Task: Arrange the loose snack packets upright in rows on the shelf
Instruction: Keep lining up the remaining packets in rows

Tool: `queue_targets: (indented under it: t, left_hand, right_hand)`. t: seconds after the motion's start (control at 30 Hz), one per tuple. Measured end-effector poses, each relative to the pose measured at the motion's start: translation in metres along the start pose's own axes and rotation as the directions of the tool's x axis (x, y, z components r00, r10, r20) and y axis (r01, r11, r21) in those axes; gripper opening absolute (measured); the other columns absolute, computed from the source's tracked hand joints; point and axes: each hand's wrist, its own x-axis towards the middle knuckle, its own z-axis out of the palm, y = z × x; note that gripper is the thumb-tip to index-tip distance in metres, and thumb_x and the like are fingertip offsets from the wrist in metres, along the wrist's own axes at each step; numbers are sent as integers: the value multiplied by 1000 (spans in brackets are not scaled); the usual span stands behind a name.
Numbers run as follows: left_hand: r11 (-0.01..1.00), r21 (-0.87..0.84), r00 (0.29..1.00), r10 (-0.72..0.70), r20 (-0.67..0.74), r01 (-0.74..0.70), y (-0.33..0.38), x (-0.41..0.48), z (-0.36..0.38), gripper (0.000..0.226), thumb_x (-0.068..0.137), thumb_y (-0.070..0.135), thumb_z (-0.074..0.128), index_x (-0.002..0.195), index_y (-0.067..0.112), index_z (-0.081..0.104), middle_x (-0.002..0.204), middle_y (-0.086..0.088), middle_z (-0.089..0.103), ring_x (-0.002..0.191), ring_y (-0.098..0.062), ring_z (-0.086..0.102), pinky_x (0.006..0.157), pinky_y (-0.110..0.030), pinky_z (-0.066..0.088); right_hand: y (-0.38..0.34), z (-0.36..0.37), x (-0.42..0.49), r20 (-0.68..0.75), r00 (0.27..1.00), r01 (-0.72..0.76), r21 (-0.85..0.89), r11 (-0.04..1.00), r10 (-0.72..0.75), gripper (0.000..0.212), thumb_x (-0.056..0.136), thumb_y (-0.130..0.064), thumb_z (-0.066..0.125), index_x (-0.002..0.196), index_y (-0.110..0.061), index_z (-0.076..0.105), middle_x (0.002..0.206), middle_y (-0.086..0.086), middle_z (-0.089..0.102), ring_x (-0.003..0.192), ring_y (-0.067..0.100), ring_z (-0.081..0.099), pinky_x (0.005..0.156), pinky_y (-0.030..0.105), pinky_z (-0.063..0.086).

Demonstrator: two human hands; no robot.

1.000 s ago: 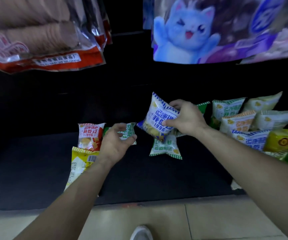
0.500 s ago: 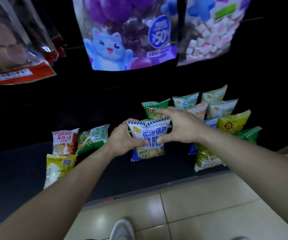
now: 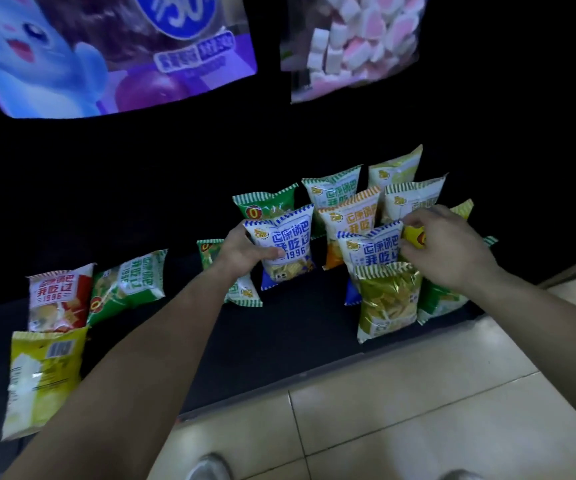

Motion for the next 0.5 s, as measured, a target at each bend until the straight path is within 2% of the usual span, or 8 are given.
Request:
queue_targets:
  t: [0.1,0.23,0.3,0.5]
  left_hand:
    - [999,-23,999,-36,20,37,-3,17,13,59,65,8,91,116,8,61,106,0,72,99,-17,68,94,-37,53]
    - [997,-47,998,-57,1,57,-13,29,15,69,62,17,94,120,14,56,111,1,71,107,-21,66,101,-43,50]
    - [996,-69,999,-52,-6,52,-16,30,15,76,63,15,93,126,15,51,115,2,69,111,-22,64,104,-46,49]
    - [997,9,994,-78,-78,79,-15,28,19,93,63,24,93,139,10,41,137,-5,57,128,-27,52,108,-44,43]
  right_hand:
    - [4,6,2,31,999,-22,22,1000,22,45,92,-36,62,132,-17,55,127,7,52,117,29,52,91,38,48]
    - [-2,11,3,49,999,-3,65,998,0,44,92,-36,62,132,-19,55,127,4,52,120,27,51,94,39,47]
    - [-7,13,3,61,998,12,71,997,-17,45,92,-36,62,133,-20,54,127,4,52,121,27,50,95,40,47]
    - [-14,14,-4,103,995,10,27,1000,-13,47,93,-38,60,136,-21,52,131,5,49,123,30,46,92,38,44]
